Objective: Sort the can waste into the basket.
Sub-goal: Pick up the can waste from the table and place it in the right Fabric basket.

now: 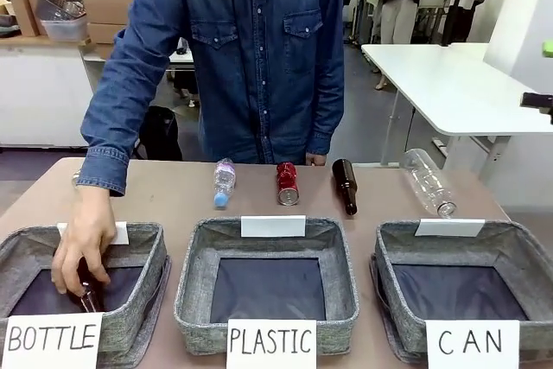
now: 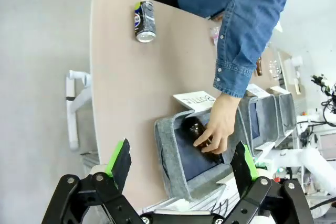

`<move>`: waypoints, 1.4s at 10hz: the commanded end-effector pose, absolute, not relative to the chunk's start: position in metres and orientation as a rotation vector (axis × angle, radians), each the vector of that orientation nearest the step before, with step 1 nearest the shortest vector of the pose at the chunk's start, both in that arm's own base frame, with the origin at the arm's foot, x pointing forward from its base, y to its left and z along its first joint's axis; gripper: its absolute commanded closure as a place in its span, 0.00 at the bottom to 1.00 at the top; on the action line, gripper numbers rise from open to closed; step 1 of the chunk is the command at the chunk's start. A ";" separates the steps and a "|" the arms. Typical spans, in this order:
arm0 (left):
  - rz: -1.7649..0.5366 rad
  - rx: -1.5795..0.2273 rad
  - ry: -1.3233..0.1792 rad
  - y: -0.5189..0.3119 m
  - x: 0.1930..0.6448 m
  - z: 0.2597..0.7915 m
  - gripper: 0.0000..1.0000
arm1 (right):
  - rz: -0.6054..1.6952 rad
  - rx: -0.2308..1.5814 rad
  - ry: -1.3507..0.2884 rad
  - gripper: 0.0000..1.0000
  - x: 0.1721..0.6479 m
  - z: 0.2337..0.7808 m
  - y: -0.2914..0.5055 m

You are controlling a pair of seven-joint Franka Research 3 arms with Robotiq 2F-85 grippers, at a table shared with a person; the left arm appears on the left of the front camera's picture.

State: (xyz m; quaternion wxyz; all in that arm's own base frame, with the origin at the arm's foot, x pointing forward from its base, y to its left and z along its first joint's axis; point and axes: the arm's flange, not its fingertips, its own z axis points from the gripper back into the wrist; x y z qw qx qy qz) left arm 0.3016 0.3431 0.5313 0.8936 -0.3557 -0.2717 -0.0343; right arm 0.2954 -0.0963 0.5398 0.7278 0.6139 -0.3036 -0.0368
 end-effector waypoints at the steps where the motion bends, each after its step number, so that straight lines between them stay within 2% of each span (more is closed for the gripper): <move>1: -0.072 -0.729 -0.569 0.340 0.320 0.531 0.00 | -0.061 1.366 -0.701 0.00 0.300 0.541 -0.096; 5: -0.105 -0.735 -0.538 0.336 0.331 0.530 0.00 | -0.061 1.366 -0.701 0.00 0.300 0.541 -0.096; 7: -0.128 -0.757 -0.502 0.286 0.390 0.513 0.00 | -0.061 1.366 -0.701 0.00 0.300 0.541 -0.096; 9: -0.268 -0.617 -0.319 0.231 0.480 0.486 0.00 | -0.061 1.366 -0.701 0.00 0.300 0.541 -0.096; 10: -0.329 -0.466 -0.236 0.207 0.529 0.468 0.00 | -0.061 1.366 -0.701 0.00 0.300 0.541 -0.096; 11: -0.325 -0.387 -0.208 0.185 0.558 0.454 0.00 | -0.061 1.366 -0.701 0.00 0.300 0.541 -0.096; 13: -0.302 -0.211 -0.256 0.137 0.603 0.422 0.00 | -0.061 1.366 -0.701 0.00 0.300 0.541 -0.096; 14: -0.259 -0.050 -0.318 0.113 0.625 0.400 0.00 | -0.061 1.366 -0.701 0.00 0.300 0.541 -0.096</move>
